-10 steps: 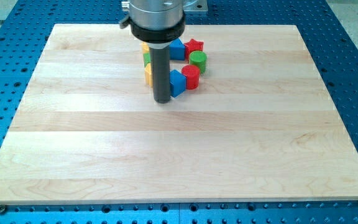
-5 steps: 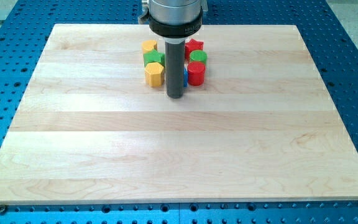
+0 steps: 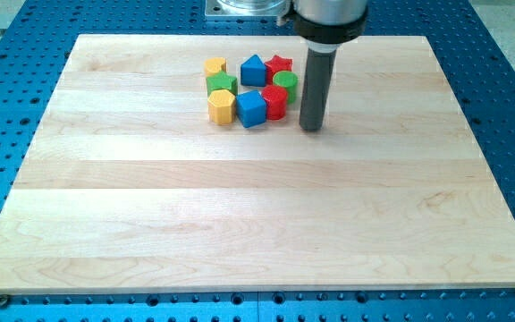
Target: Push the yellow heart into the blue triangle
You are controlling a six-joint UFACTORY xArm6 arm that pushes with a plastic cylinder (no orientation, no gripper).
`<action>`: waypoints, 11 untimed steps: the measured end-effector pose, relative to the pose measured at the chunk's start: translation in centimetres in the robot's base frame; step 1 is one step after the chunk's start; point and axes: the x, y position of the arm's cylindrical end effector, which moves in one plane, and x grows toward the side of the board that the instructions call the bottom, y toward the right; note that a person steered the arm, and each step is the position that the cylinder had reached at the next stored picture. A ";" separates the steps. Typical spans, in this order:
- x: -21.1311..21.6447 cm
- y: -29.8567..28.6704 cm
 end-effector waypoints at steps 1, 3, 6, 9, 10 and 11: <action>-5.3 2.1; -5.7 1.3; -8.2 1.7; -15.3 -14.7; -14.6 -18.7; -12.6 -21.7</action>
